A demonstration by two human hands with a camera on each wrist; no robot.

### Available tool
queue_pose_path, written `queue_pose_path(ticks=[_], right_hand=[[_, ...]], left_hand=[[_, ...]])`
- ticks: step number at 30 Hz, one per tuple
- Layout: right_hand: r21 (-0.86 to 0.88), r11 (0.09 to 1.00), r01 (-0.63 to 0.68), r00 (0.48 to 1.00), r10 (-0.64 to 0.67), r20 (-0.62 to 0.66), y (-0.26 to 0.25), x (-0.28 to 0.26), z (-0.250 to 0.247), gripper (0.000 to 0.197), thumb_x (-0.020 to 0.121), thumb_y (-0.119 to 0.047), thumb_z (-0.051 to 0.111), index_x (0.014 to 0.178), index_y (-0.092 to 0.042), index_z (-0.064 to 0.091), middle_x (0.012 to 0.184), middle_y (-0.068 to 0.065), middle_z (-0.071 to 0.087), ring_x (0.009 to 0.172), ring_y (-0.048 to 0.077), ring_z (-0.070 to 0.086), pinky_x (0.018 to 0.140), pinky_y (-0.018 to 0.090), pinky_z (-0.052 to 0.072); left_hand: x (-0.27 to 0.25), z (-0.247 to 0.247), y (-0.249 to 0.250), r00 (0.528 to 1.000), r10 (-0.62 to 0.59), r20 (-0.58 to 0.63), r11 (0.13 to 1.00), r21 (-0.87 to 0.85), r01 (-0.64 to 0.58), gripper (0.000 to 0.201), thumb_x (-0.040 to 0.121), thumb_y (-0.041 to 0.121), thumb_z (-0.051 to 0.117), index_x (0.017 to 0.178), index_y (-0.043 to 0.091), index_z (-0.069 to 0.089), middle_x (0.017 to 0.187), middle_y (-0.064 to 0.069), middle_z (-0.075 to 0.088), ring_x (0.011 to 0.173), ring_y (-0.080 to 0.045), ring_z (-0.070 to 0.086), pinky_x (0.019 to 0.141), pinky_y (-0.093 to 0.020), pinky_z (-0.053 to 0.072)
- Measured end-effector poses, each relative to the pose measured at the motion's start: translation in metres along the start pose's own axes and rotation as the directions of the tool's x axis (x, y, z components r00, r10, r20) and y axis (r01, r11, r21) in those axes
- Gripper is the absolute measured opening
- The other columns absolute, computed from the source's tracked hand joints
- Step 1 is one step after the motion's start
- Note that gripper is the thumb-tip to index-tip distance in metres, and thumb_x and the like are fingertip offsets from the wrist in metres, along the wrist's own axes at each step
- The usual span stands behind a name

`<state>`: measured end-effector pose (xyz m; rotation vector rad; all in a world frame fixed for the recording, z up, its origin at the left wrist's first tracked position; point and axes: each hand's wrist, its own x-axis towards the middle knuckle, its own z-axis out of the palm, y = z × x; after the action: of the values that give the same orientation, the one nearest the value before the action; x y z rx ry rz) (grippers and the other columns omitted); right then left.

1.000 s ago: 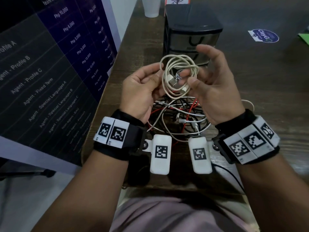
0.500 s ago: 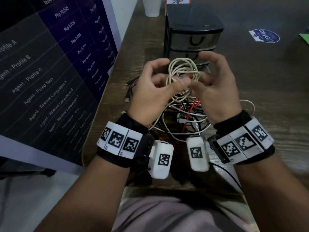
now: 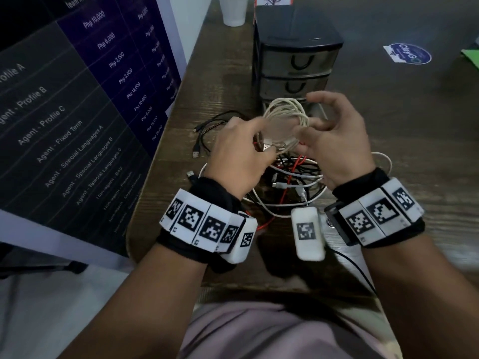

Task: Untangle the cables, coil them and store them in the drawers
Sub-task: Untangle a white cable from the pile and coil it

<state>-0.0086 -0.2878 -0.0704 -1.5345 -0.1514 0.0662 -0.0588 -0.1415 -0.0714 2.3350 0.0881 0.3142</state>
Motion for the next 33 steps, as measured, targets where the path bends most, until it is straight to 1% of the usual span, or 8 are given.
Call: queue_pose_path(ticks=[3, 7, 10, 16, 18, 25, 29, 33], right_hand=[[-0.007, 1.0, -0.024, 0.999, 0.024, 0.024, 0.002, 0.0, -0.001, 0.038, 0.087, 0.008, 0.065, 0.115, -0.017, 0.057, 0.089, 0.008, 0.076, 0.088, 0.016, 0.074, 0.07, 0.033, 0.06], [-0.042, 0.997, -0.07, 0.995, 0.073, 0.073, 0.009, 0.002, -0.005, 0.033, 0.086, 0.008, 0.067, 0.105, -0.018, 0.061, 0.087, 0.006, 0.077, 0.085, 0.016, 0.075, 0.068, 0.031, 0.059], [-0.019, 0.993, -0.116, 0.993, 0.117, 0.033, 0.014, 0.005, -0.014, 0.032, 0.085, 0.01, 0.067, 0.105, -0.014, 0.061, 0.086, 0.008, 0.075, 0.084, 0.017, 0.075, 0.065, 0.031, 0.059], [0.085, 0.98, -0.18, 0.973, 0.19, -0.132, 0.019, 0.015, -0.032, 0.036, 0.08, 0.019, 0.063, 0.095, -0.013, 0.057, 0.057, -0.005, 0.068, 0.062, 0.01, 0.071, 0.053, 0.025, 0.056], [0.08, 0.982, -0.173, 0.973, 0.183, -0.141, 0.02, 0.015, -0.033, 0.036, 0.08, 0.019, 0.063, 0.092, -0.014, 0.057, 0.058, -0.004, 0.067, 0.061, 0.011, 0.071, 0.052, 0.026, 0.055], [0.016, 0.992, -0.129, 0.99, 0.13, -0.046, 0.011, 0.02, -0.033, 0.028, 0.082, 0.013, 0.067, 0.091, -0.014, 0.063, 0.088, 0.011, 0.073, 0.078, 0.019, 0.074, 0.06, 0.029, 0.057], [-0.093, 0.992, -0.09, 0.996, 0.088, -0.033, -0.003, 0.039, -0.033, 0.023, 0.082, 0.007, 0.071, 0.089, -0.014, 0.067, 0.085, 0.005, 0.074, 0.07, 0.013, 0.072, 0.058, 0.025, 0.056], [-0.134, 0.988, -0.077, 0.991, 0.061, -0.121, -0.015, 0.075, -0.038, 0.024, 0.08, 0.007, 0.072, 0.083, -0.016, 0.066, 0.081, 0.003, 0.072, 0.061, 0.01, 0.069, 0.053, 0.025, 0.054]], left_hand=[[0.001, 0.0, -0.002, 0.999, -0.037, -0.025, 0.997, 0.065, 0.039, 0.025, 0.087, 0.025, 0.069, 0.11, 0.034, 0.071, 0.106, 0.003, 0.065, 0.099, -0.012, 0.06, 0.092, -0.029, 0.047], [0.0, 0.002, -0.006, 0.994, -0.105, 0.008, 0.99, 0.093, 0.104, 0.028, 0.087, 0.02, 0.068, 0.111, 0.033, 0.073, 0.095, 0.006, 0.071, 0.087, -0.008, 0.065, 0.085, -0.022, 0.051], [-0.003, 0.002, -0.007, 0.989, -0.129, 0.075, 0.99, 0.064, 0.124, 0.028, 0.085, 0.015, 0.07, 0.105, 0.035, 0.073, 0.077, 0.012, 0.066, 0.077, -0.005, 0.063, 0.079, -0.021, 0.051], [-0.008, -0.011, -0.004, 0.941, -0.085, 0.328, 0.979, -0.147, 0.14, 0.026, 0.084, 0.01, 0.075, 0.099, 0.032, 0.076, 0.063, 0.008, 0.067, 0.058, -0.004, 0.062, 0.071, -0.023, 0.054], [-0.006, -0.016, -0.003, 0.918, -0.066, 0.392, 0.972, -0.183, 0.148, 0.025, 0.085, 0.009, 0.074, 0.1, 0.029, 0.074, 0.06, 0.009, 0.066, 0.056, -0.005, 0.06, 0.069, -0.028, 0.054], [0.009, -0.01, -0.008, 0.924, -0.097, 0.37, 0.964, -0.194, 0.179, 0.031, 0.085, 0.012, 0.074, 0.107, 0.026, 0.059, 0.071, 0.006, 0.065, 0.054, -0.002, 0.055, 0.064, -0.029, 0.047], [0.025, 0.0, -0.001, 0.919, -0.096, 0.383, 0.967, -0.182, 0.177, 0.029, 0.083, 0.018, 0.075, 0.107, 0.024, 0.059, 0.08, -0.003, 0.068, 0.069, -0.015, 0.062, 0.079, -0.042, 0.055], [0.052, 0.008, 0.001, 0.964, -0.088, 0.251, 0.977, -0.165, 0.132, 0.03, 0.085, 0.024, 0.074, 0.112, 0.02, 0.059, 0.095, -0.011, 0.07, 0.074, -0.02, 0.063, 0.077, -0.039, 0.054]])
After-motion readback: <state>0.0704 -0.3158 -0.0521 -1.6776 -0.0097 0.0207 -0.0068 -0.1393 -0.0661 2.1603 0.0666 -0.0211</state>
